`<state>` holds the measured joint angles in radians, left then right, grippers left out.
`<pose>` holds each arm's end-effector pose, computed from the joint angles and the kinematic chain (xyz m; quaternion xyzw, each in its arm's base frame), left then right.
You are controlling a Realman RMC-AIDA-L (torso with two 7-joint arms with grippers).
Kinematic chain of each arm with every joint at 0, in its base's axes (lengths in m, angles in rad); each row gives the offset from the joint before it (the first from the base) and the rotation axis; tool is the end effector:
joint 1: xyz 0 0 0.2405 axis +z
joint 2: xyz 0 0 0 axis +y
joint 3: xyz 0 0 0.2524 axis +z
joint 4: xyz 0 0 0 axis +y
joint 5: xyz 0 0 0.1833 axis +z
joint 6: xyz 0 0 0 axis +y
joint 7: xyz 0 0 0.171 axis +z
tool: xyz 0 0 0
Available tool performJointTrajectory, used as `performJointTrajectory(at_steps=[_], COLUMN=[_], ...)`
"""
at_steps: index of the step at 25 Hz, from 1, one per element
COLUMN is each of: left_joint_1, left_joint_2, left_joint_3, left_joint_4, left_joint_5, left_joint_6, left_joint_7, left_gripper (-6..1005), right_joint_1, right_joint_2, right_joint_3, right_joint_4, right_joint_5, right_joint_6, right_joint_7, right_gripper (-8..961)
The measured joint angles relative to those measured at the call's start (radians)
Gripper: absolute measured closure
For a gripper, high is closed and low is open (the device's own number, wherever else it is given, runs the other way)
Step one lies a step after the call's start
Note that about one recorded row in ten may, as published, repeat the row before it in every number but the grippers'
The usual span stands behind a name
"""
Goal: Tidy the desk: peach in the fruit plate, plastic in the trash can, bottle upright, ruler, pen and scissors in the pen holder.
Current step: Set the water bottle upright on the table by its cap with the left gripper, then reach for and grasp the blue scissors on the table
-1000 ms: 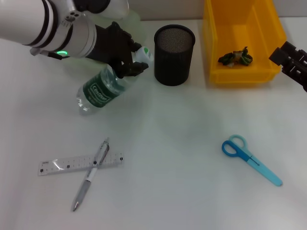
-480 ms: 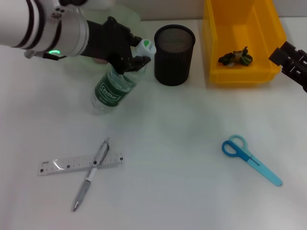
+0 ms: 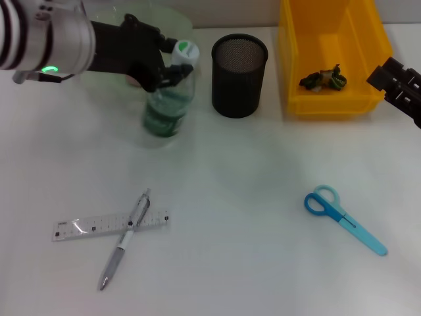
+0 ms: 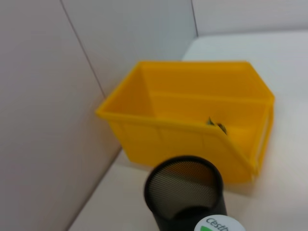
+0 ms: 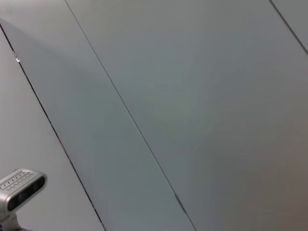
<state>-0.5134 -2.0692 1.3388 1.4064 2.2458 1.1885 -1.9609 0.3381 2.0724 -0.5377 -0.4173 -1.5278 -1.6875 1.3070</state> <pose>-0.1477 0.3702 -0.0062 -0.9645 -0.0553 -0.0124 0.2579 0.2581 0.2848 0.0274 -0.7733 0.3132 0.4963 0.2399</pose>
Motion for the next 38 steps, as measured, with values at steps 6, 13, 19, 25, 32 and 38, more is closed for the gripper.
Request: performJointTrajectory(at_steps=[6, 13, 19, 25, 32, 38], left_joint_1=[0.042, 0.063, 0.066, 0.117, 0.201, 0.250], left_joint_2=[0.001, 0.001, 0.000, -0.001, 0.001, 0.003], left_joint_3=[-0.053, -0.059, -0.062, -0.063, -0.087, -0.122], left_joint_4=[0.000, -0.003, -0.008, -0.009, -0.018, -0.068], left_joint_5=[-0.068, -0.088, -0.089, -0.185, -0.368, -0.510], left_joint_6=[-0.001, -0.004, -0.005, -0.055, -0.086, -0.059], left_joint_7=[0.029, 0.038, 0.039, 0.089, 0.189, 0.269], left_gripper=[576, 697, 832, 878, 857, 719], right_joint_1=[0.002, 0.003, 0.001, -0.005, -0.007, -0.007], right_joint_2=[0.000, 0.001, 0.002, 0.002, 0.003, 0.003], right_joint_3=[-0.002, -0.004, -0.004, -0.004, -0.004, -0.007], right_joint_4=[-0.001, -0.003, 0.000, 0.000, 0.000, 0.002], right_joint_5=[0.000, -0.001, -0.005, -0.006, -0.008, -0.008], right_joint_6=[0.000, -0.001, -0.007, -0.008, -0.009, -0.009], right_joint_7=[0.000, 0.000, 0.000, -0.003, -0.006, -0.008], right_gripper=[171, 171, 171, 171, 171, 171])
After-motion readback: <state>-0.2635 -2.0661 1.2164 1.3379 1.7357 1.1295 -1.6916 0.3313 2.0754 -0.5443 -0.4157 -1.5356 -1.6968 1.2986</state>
